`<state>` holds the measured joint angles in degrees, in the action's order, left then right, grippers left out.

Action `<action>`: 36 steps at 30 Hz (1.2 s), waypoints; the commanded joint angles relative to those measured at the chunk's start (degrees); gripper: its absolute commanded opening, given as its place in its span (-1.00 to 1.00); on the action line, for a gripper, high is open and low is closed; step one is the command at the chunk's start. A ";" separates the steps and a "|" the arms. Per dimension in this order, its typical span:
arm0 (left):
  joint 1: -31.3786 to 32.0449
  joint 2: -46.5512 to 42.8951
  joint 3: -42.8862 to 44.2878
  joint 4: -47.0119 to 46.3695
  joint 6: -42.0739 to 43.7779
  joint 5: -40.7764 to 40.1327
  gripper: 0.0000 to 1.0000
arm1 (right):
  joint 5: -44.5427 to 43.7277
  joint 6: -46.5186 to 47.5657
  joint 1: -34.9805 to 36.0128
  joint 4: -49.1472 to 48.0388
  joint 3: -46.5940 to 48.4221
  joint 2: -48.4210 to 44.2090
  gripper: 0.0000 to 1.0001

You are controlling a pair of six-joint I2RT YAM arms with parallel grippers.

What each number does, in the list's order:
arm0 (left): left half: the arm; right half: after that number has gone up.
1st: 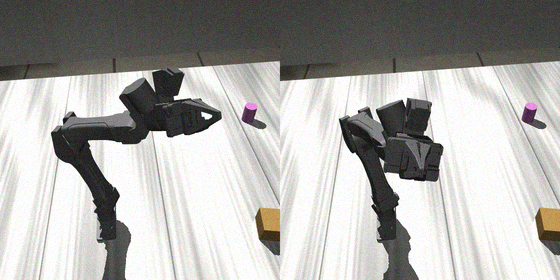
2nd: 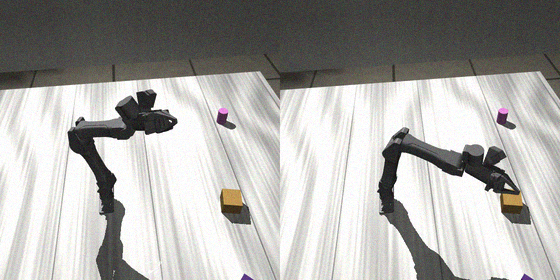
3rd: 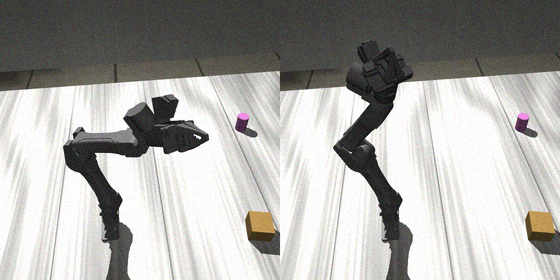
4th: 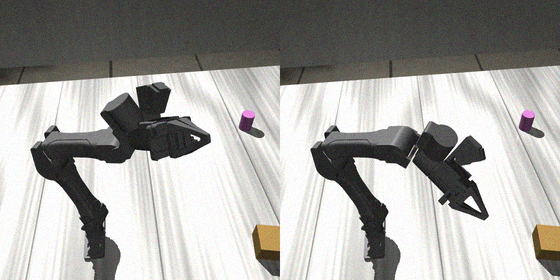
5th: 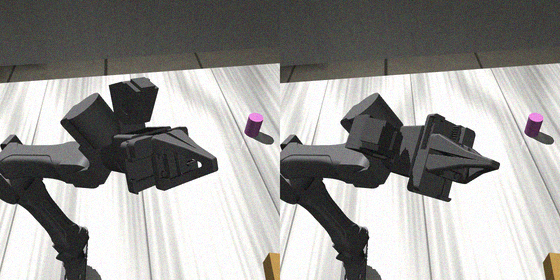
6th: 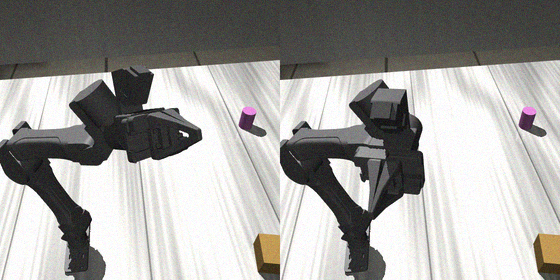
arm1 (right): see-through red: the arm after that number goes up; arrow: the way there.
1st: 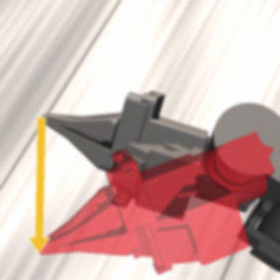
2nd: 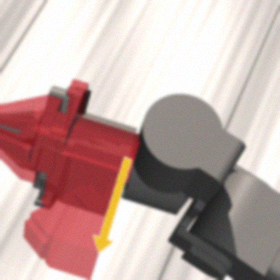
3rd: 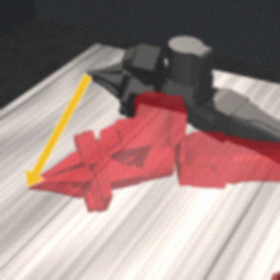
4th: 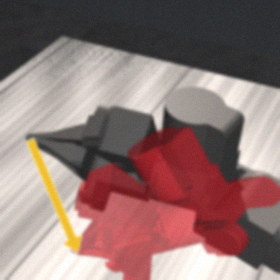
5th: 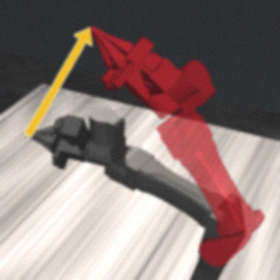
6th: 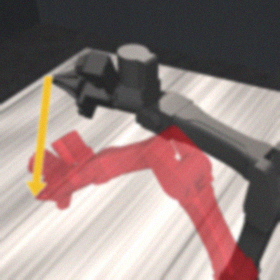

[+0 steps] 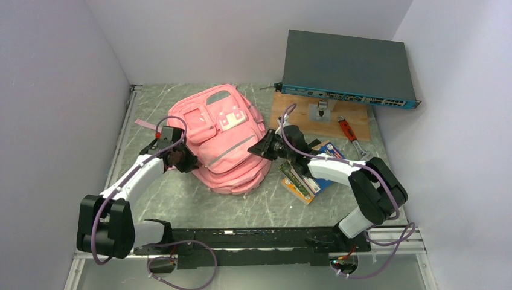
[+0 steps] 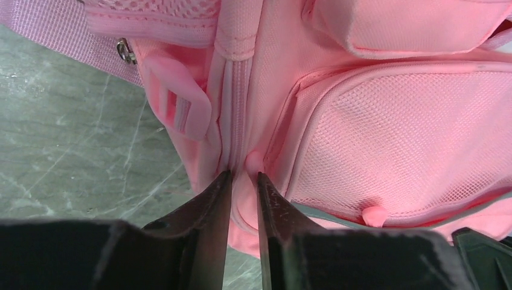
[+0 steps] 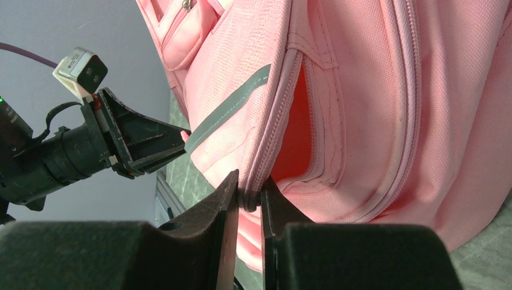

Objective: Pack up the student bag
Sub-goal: Zip the student bag at the center of the board.

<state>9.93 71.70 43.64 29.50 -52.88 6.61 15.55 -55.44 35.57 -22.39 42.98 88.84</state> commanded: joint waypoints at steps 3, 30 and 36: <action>3.80 -0.24 1.14 2.07 -2.46 -3.75 -0.47 | -1.57 3.51 -0.24 -1.56 0.75 -1.36 -0.88; 1.33 -18.05 -11.31 -14.38 2.74 25.56 0.23 | -10.22 27.87 0.81 17.01 9.03 -2.47 -0.62; -8.01 -12.67 -3.92 -6.06 9.89 21.52 0.37 | -12.78 28.75 2.33 19.95 8.65 -4.49 -0.41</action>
<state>5.82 54.74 34.83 17.67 -49.21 30.65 6.83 -30.96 36.99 -5.52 50.00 87.13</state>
